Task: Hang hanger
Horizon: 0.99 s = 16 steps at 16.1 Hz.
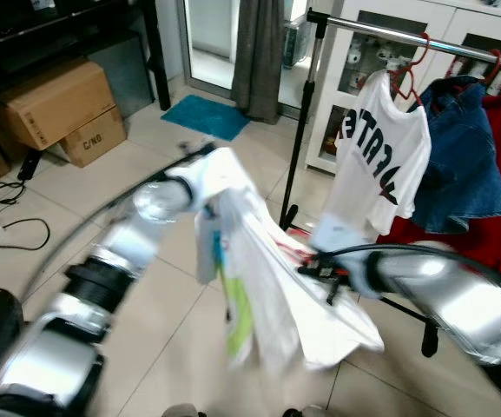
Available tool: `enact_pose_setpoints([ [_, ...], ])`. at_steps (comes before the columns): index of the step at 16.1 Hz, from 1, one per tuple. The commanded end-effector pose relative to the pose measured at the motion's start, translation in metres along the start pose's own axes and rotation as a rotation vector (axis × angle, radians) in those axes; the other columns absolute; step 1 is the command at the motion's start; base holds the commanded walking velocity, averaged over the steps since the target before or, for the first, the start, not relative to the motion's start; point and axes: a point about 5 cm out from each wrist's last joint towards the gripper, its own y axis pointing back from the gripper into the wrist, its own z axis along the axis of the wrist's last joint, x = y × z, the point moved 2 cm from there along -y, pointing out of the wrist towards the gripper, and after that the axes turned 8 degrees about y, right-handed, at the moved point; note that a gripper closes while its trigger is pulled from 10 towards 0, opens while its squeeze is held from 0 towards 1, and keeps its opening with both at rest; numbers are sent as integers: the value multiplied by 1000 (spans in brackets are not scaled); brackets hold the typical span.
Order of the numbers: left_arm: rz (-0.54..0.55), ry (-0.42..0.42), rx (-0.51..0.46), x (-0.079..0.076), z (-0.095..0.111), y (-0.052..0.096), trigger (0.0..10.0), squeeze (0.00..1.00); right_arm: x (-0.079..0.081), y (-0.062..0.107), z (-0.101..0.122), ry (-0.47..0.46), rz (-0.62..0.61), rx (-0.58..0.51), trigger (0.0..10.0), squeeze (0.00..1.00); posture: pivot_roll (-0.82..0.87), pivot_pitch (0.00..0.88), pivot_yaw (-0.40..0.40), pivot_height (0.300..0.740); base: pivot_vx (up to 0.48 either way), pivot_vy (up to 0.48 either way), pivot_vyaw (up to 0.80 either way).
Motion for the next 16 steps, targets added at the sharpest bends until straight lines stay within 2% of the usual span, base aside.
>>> enact_pose_setpoints([
  [1,74,-34,1,19,3,3,0,0,4,6,-9,-27,36,25,0,0,2,28,-30,740,0,0,0],
  [3,120,-42,47,39,-11,14,0,0,0,19,-22,-82,20,22,0,0,9,26,-32,740,0,0,0],
  [5,192,-23,95,63,-26,26,0,0,1,32,-21,-107,36,-67,0,0,8,24,-29,740,0,0,0],
  [6,218,-14,109,70,-31,30,0,0,2,36,-18,-108,48,-102,0,0,8,24,-29,740,0,0,0],
  [7,279,18,116,86,-36,36,0,0,16,45,-13,-91,136,-171,0,0,6,22,-30,740,0,0,0],
  [8,319,20,120,98,-39,41,0,0,28,49,-12,-90,201,-194,0,0,7,22,-30,740,0,0,0],
  [10,354,35,123,107,-41,44,0,0,32,50,-16,-120,208,-199,0,0,7,20,-28,740,0,0,0],
  [12,382,89,110,111,-44,45,0,0,37,52,-23,-188,218,-231,0,0,5,17,-27,740,0,0,0],
  [13,384,97,104,112,-45,45,0,0,39,53,-25,-186,221,-228,0,0,5,17,-27,740,0,0,0],
  [14,378,140,73,110,-42,43,0,0,36,51,-25,-194,166,-245,0,0,5,16,-25,740,0,0,0],
  [15,337,181,26,102,-36,37,0,0,25,47,-23,-201,62,-270,0,0,8,15,-25,740,0,0,0],
  [16,267,247,-51,87,-25,29,0,0,0,39,-20,-230,-153,-295,0,0,8,14,-23,740,0,0,0],
])
